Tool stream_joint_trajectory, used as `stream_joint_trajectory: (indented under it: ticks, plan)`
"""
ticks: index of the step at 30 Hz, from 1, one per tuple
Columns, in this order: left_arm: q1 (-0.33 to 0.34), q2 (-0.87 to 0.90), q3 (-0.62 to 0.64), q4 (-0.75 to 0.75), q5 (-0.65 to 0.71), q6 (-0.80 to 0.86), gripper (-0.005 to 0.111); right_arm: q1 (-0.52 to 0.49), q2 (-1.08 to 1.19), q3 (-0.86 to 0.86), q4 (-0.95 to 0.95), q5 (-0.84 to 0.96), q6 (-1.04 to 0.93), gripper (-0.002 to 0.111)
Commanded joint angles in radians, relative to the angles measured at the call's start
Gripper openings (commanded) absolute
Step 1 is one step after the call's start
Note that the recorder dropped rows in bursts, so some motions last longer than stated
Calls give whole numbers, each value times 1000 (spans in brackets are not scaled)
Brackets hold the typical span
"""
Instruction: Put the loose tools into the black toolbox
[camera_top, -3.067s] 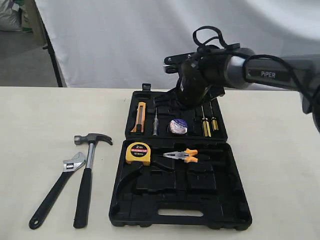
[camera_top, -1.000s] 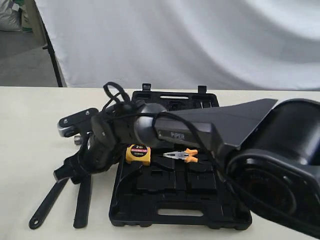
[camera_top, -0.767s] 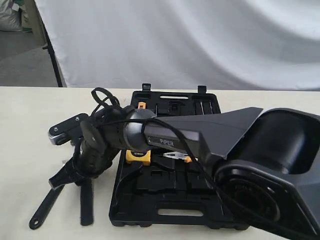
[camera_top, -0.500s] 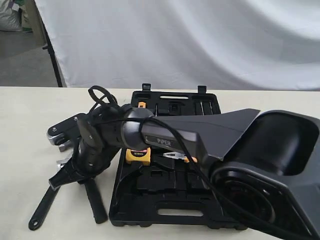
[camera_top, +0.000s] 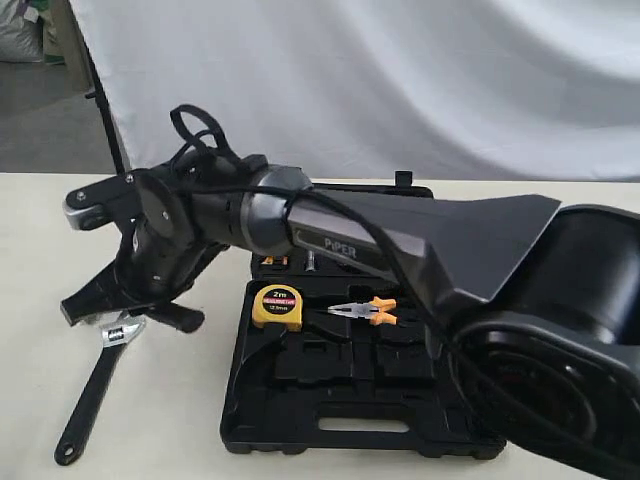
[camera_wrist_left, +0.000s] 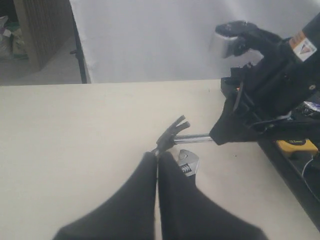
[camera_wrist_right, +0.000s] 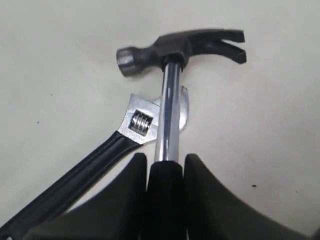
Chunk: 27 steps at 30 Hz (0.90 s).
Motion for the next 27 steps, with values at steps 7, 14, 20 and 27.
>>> stream_joint_trajectory:
  ticks: [7, 14, 20, 27]
  plan:
    - [4, -3, 3, -4, 1, -8, 1, -37, -69, -10, -13, 219, -94, 0]
    - [4, -3, 3, -2, 1, -8, 1, -49, -69, 18, -13, 352, -131, 0]
    - [4, -3, 3, -2, 1, -8, 1, -54, -69, 93, -67, 353, -154, 0]
    - [4, -3, 3, -2, 1, -8, 1, -58, -67, 121, -74, 348, -131, 0]
